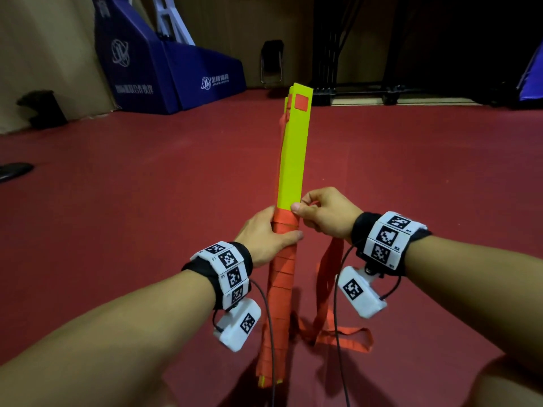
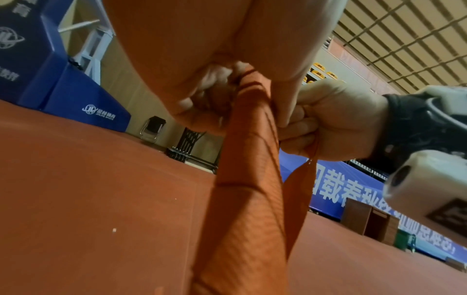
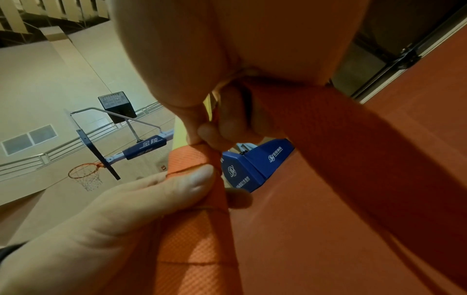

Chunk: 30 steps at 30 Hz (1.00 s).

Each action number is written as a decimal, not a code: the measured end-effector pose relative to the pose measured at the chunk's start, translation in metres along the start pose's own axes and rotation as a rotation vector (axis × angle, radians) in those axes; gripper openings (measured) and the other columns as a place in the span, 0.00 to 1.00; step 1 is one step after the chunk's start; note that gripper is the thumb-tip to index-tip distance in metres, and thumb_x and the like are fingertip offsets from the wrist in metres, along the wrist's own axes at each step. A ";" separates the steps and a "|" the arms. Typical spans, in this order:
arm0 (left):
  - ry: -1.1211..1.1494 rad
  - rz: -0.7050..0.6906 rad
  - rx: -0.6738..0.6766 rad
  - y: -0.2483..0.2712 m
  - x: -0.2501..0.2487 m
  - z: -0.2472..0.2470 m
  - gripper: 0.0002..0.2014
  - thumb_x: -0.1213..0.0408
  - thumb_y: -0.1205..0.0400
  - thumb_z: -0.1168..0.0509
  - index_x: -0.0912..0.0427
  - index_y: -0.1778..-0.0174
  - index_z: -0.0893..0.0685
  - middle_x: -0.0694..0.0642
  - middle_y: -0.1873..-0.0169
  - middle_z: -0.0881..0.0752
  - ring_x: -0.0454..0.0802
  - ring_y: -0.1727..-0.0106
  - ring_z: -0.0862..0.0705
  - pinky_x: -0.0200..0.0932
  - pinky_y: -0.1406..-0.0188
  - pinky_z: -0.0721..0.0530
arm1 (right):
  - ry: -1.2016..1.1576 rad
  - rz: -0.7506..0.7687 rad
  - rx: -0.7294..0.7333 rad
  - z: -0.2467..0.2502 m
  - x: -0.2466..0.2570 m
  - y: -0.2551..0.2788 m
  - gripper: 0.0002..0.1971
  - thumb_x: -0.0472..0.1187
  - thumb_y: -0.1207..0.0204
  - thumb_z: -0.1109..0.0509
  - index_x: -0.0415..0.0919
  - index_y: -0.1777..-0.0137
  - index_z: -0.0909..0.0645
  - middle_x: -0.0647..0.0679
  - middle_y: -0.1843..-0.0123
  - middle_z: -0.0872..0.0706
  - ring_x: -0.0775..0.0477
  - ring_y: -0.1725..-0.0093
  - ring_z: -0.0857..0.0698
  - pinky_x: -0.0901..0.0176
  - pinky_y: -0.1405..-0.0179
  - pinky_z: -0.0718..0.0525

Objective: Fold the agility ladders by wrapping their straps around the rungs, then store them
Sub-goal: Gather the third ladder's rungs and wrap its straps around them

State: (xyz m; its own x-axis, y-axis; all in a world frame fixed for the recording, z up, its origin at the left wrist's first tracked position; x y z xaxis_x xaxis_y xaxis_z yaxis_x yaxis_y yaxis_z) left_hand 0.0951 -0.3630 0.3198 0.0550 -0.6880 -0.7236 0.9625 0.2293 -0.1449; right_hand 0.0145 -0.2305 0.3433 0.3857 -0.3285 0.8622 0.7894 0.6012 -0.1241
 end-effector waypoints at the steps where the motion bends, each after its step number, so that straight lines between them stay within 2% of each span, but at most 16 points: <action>1: 0.024 0.005 -0.002 0.001 0.000 -0.001 0.16 0.51 0.25 0.22 0.51 0.46 0.14 0.50 0.55 0.10 0.50 0.53 0.13 0.47 0.50 0.16 | -0.009 -0.001 0.014 -0.001 0.000 0.000 0.15 0.44 0.18 0.28 0.40 0.64 0.23 0.50 0.77 0.21 0.54 0.80 0.28 0.63 0.78 0.29; 4: 0.097 0.028 -0.020 0.001 0.001 -0.003 0.12 0.55 0.26 0.20 0.54 0.53 0.12 0.54 0.59 0.09 0.50 0.58 0.12 0.46 0.55 0.15 | -0.046 -0.001 0.046 -0.004 0.001 0.001 0.15 0.44 0.18 0.28 0.39 0.64 0.23 0.51 0.80 0.23 0.53 0.81 0.28 0.63 0.79 0.30; 6: 0.164 0.042 -0.017 0.000 0.002 -0.003 0.11 0.58 0.28 0.20 0.55 0.54 0.11 0.56 0.60 0.08 0.51 0.59 0.10 0.48 0.54 0.14 | -0.056 0.010 0.058 -0.004 0.001 0.001 0.16 0.44 0.17 0.29 0.39 0.65 0.23 0.50 0.81 0.23 0.53 0.81 0.30 0.63 0.80 0.31; 9: 0.360 0.044 0.035 0.000 0.000 -0.008 0.12 0.69 0.26 0.22 0.58 0.48 0.13 0.60 0.59 0.07 0.54 0.57 0.07 0.55 0.48 0.09 | -0.064 0.023 0.069 -0.004 0.001 0.002 0.18 0.45 0.16 0.31 0.40 0.67 0.25 0.48 0.80 0.22 0.51 0.81 0.30 0.63 0.80 0.32; 11: 0.498 0.066 0.079 0.000 0.000 -0.011 0.16 0.76 0.24 0.26 0.62 0.42 0.17 0.62 0.58 0.08 0.57 0.59 0.07 0.61 0.48 0.09 | -0.094 0.011 0.080 -0.005 0.001 0.003 0.17 0.44 0.15 0.32 0.40 0.66 0.26 0.48 0.79 0.21 0.50 0.82 0.28 0.64 0.80 0.30; 12: 0.517 0.075 0.086 -0.001 0.001 -0.012 0.18 0.75 0.25 0.25 0.63 0.41 0.20 0.62 0.58 0.09 0.56 0.60 0.08 0.63 0.49 0.10 | -0.132 -0.001 0.087 -0.006 0.000 0.004 0.16 0.43 0.14 0.34 0.40 0.65 0.27 0.48 0.79 0.20 0.51 0.82 0.26 0.63 0.80 0.28; 15: 0.446 0.088 0.088 -0.002 0.001 -0.012 0.27 0.59 0.36 0.25 0.60 0.44 0.27 0.61 0.55 0.12 0.54 0.61 0.12 0.60 0.54 0.11 | -0.237 -0.027 0.102 -0.009 -0.001 0.006 0.15 0.40 0.13 0.36 0.37 0.62 0.27 0.47 0.77 0.17 0.50 0.80 0.20 0.61 0.80 0.22; 17: 0.518 0.129 0.113 -0.002 -0.003 -0.016 0.30 0.58 0.37 0.28 0.64 0.42 0.30 0.62 0.55 0.13 0.54 0.63 0.14 0.57 0.58 0.14 | -0.233 -0.032 0.078 -0.008 -0.002 0.006 0.15 0.39 0.13 0.35 0.37 0.63 0.27 0.47 0.78 0.18 0.52 0.82 0.22 0.63 0.82 0.24; 19: 0.690 0.202 0.102 -0.003 -0.005 -0.020 0.29 0.56 0.32 0.32 0.65 0.39 0.30 0.66 0.56 0.14 0.56 0.66 0.15 0.53 0.59 0.17 | -0.203 -0.030 0.044 -0.005 -0.003 0.003 0.14 0.39 0.14 0.33 0.38 0.63 0.27 0.49 0.79 0.21 0.52 0.84 0.27 0.65 0.83 0.29; 22: 0.860 0.264 0.095 -0.004 -0.003 -0.023 0.29 0.43 0.17 0.40 0.69 0.35 0.22 0.66 0.59 0.13 0.57 0.68 0.15 0.48 0.62 0.17 | -0.185 -0.033 0.027 -0.001 -0.004 0.000 0.14 0.40 0.15 0.32 0.39 0.63 0.26 0.48 0.79 0.23 0.50 0.82 0.31 0.63 0.80 0.32; 23: 0.867 0.277 0.089 -0.003 -0.002 -0.023 0.29 0.43 0.12 0.45 0.69 0.37 0.19 0.65 0.60 0.13 0.56 0.68 0.14 0.48 0.62 0.17 | -0.182 -0.039 0.031 0.000 -0.004 0.000 0.14 0.40 0.15 0.32 0.40 0.63 0.25 0.48 0.78 0.23 0.50 0.81 0.31 0.62 0.80 0.33; 25: 0.857 0.282 0.067 -0.001 -0.001 -0.020 0.28 0.48 0.07 0.52 0.69 0.41 0.16 0.66 0.60 0.13 0.56 0.67 0.14 0.48 0.62 0.18 | -0.177 -0.047 0.043 0.000 -0.006 0.000 0.13 0.41 0.15 0.31 0.40 0.62 0.25 0.48 0.78 0.23 0.49 0.80 0.32 0.62 0.79 0.33; 30: 0.787 0.200 0.047 0.000 -0.002 -0.014 0.19 0.56 0.07 0.49 0.65 0.40 0.17 0.64 0.59 0.15 0.53 0.65 0.17 0.43 0.63 0.18 | -0.183 -0.062 0.065 0.000 -0.008 0.002 0.12 0.41 0.17 0.29 0.39 0.61 0.22 0.46 0.76 0.19 0.49 0.79 0.30 0.62 0.78 0.32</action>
State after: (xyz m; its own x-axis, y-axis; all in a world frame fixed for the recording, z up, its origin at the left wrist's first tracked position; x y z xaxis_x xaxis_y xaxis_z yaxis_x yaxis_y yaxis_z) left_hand 0.0911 -0.3522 0.3119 0.0409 0.0530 -0.9978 0.9653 0.2557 0.0531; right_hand 0.0129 -0.2264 0.3364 0.2395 -0.2315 0.9429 0.7743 0.6315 -0.0416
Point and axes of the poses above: each hand's wrist, its own y-axis away from the middle knuckle, its own z-axis out of the back of the hand, x = y × z, the point moved 5 cm from there along -y, towards the middle knuckle
